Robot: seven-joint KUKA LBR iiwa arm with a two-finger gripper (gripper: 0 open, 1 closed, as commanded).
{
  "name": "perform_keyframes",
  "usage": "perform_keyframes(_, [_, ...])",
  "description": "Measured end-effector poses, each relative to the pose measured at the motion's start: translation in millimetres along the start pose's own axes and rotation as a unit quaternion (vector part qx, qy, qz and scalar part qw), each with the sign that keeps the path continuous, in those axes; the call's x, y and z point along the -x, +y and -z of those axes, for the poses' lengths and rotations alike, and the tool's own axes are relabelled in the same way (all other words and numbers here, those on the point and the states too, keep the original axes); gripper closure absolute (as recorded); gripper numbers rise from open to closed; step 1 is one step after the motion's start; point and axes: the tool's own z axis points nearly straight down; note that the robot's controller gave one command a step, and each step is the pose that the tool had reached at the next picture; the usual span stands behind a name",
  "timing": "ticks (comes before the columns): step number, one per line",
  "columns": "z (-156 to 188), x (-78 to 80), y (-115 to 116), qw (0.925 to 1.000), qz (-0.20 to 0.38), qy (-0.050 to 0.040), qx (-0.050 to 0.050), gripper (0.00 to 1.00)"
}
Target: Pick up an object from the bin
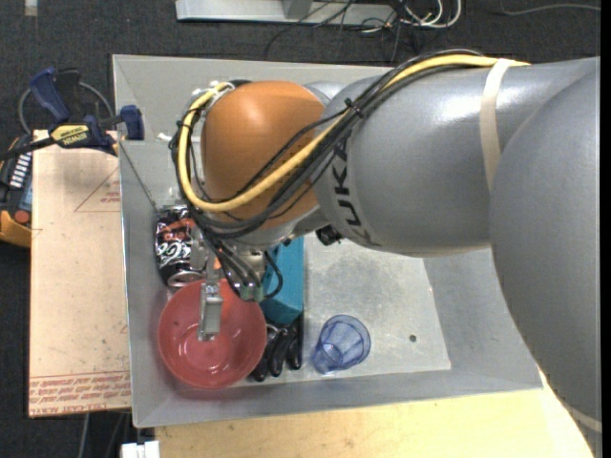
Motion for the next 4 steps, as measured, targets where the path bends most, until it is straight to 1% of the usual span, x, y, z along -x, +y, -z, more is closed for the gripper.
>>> perform_keyframes(1, [5, 2.1, -2, 1.0000, -0.003, -0.0037, 0.001, 0.00])
perform_keyframes(2, [-92, 25.0, -23, 0.9934, 0.115, -0.0029, 0.001, 0.00])
perform_keyframes(3, [-111, 36.8, -27, 0.9830, 0.183, -0.0102, 0.002, 0.00])
perform_keyframes(4, [-140, 3.5, -17, 0.9238, 0.383, -0.0066, 0.001, 0.00])
